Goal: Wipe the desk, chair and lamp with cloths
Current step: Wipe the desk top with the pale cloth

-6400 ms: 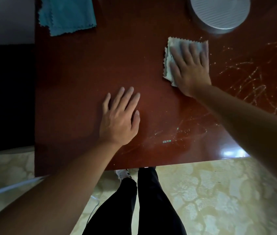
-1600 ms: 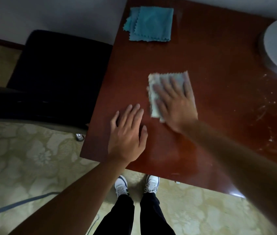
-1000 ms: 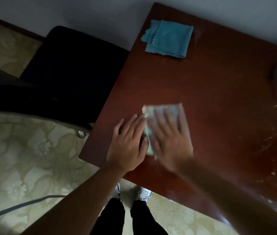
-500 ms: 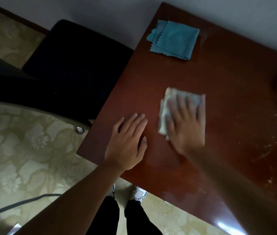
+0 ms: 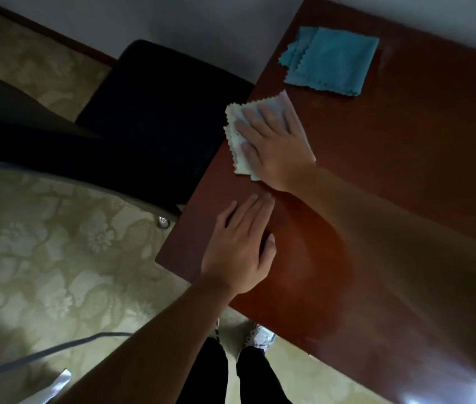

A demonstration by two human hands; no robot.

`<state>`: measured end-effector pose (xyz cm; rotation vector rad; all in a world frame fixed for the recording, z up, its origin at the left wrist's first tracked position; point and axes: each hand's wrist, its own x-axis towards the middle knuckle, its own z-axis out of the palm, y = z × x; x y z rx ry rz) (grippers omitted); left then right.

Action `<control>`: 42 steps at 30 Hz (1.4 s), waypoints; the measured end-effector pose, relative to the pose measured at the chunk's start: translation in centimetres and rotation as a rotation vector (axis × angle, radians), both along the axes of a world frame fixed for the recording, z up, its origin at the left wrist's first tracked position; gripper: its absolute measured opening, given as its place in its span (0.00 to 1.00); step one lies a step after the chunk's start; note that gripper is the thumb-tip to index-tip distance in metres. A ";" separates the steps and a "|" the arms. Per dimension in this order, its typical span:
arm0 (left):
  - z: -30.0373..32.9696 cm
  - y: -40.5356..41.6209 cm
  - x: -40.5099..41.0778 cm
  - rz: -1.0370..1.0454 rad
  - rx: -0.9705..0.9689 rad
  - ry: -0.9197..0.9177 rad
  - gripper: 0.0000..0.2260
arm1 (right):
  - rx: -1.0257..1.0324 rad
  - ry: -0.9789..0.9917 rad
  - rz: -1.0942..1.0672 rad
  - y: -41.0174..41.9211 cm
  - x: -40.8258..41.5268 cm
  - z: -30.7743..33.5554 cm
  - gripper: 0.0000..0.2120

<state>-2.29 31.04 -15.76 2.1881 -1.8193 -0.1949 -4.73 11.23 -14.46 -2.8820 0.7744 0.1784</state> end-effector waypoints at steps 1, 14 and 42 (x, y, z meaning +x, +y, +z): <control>0.0 -0.1 0.0 -0.002 0.002 0.002 0.25 | -0.019 -0.001 0.060 0.1 -1.7 0.0 0.26; 0.3 0.0 -0.1 -0.011 -0.029 0.025 0.21 | -0.043 0.045 -0.064 7.5 -10.9 -0.1 0.26; 0.5 -18.4 -10.5 -0.304 -0.024 0.071 0.22 | -0.092 0.025 -0.923 -3.2 -22.0 -0.1 0.26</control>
